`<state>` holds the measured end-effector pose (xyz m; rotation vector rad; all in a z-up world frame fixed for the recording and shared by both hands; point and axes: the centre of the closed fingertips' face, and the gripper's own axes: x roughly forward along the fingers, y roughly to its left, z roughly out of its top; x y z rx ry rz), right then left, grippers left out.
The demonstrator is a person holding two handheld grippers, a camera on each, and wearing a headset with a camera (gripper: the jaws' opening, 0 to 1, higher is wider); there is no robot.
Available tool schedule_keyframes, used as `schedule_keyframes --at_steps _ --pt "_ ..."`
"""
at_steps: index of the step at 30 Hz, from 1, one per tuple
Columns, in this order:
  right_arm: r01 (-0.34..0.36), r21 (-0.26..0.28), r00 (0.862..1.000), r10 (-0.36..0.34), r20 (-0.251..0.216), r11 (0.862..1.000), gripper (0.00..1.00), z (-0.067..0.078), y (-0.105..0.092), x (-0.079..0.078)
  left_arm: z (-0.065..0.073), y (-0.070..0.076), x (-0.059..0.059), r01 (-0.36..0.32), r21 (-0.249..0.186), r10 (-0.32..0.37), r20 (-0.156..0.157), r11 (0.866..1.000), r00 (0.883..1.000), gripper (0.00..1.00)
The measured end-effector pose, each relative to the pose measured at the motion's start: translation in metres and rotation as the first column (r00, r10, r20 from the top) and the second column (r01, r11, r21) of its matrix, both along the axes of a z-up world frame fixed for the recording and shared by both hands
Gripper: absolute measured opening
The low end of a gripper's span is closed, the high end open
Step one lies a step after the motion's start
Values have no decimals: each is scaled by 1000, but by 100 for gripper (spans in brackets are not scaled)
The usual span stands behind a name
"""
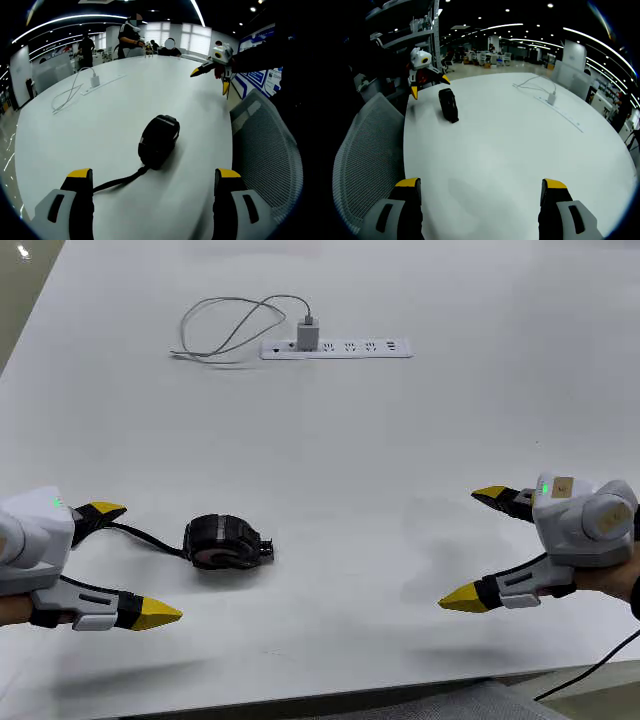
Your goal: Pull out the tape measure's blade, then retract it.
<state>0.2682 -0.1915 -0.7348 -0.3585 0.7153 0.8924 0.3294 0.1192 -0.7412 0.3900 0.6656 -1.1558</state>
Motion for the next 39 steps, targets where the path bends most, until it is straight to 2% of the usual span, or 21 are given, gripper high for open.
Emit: schedule_keyframes --at_steps 2,3,6,13,14,17,20,22,24,26,29,34,39 --pt "-11 -2 1000 11 2 1000 99 1 5 2 -4 0 2 31 49 -32 10 998 999 99" --pt "-15 -4 1000 15 4 1000 99 1 6 3 -4 -1 3 46 58 -47 17 997 999 98" --pt "-31 -6 999 31 6 999 99 4 11 6 -3 -6 4 73 62 -74 11 995 997 95" --pt "-66 -16 998 66 13 998 99 7 20 13 0 -12 10 106 89 -109 23 990 994 94" --pt "-73 -15 997 73 11 997 99 7 23 14 -2 -12 9 119 99 -121 13 988 993 93" --pt "-94 -14 996 94 0 995 99 5 28 14 -6 -13 8 163 138 -169 34 977 985 91" --pt "-121 -14 993 121 -12 993 99 -2 35 16 -6 -19 8 167 130 -171 24 977 985 91" --pt "-144 -19 989 144 -17 989 99 -9 40 19 -6 -25 7 190 132 -196 33 973 980 90" --pt "-148 -18 989 148 -13 989 94 -10 47 22 -8 -28 8 201 144 -208 32 969 978 87" --pt "-161 -9 987 161 -19 987 94 -15 53 25 -11 -33 9 216 149 -222 25 965 975 88" --pt "-179 -2 984 178 -18 984 94 -17 64 30 -16 -36 11 244 180 -253 25 953 967 86" --pt "-214 -4 977 214 -21 977 92 -20 77 36 -20 -42 12 270 202 -280 22 941 960 83" --pt "-242 0 970 242 -20 970 88 -20 91 40 -23 -46 13 284 211 -294 17 935 956 80"
